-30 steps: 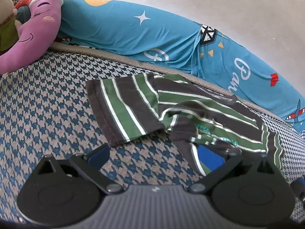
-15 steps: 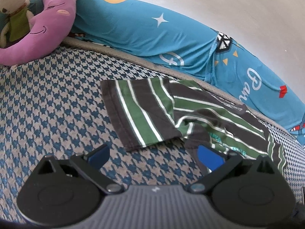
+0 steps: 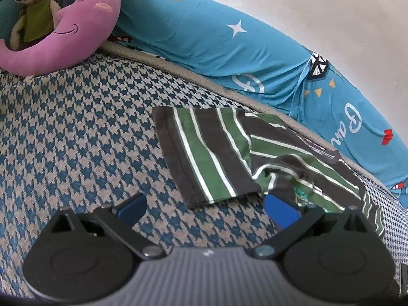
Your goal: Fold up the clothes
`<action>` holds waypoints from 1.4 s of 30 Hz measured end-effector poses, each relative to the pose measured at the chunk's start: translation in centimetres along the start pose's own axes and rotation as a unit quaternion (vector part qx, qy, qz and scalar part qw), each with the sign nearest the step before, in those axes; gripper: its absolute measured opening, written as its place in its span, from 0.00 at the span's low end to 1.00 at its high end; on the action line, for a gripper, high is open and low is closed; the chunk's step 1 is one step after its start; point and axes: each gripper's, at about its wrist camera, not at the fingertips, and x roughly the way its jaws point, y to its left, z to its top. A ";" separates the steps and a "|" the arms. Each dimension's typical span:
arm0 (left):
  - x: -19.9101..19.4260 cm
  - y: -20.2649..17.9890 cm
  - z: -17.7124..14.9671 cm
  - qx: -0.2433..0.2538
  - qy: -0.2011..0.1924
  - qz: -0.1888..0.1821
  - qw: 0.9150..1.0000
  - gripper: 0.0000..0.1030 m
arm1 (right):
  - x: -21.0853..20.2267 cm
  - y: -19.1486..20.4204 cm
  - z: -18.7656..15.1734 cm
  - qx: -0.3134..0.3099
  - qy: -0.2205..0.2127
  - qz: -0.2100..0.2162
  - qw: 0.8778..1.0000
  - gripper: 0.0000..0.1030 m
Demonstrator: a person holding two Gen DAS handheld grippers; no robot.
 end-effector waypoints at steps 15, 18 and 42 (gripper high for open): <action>-0.1 0.2 0.4 -0.008 0.002 -0.005 1.000 1.00 | 3.3 0.2 -0.2 -0.050 0.011 -0.040 0.998 0.09; -0.9 0.8 0.9 -0.014 -0.014 0.000 1.000 1.00 | 1.3 -0.3 0.7 -0.026 -0.002 0.002 1.000 0.08; -0.8 -0.6 0.0 0.015 -0.007 -0.010 1.000 1.00 | -2.4 -5.9 1.7 0.026 -0.016 -0.008 1.000 0.34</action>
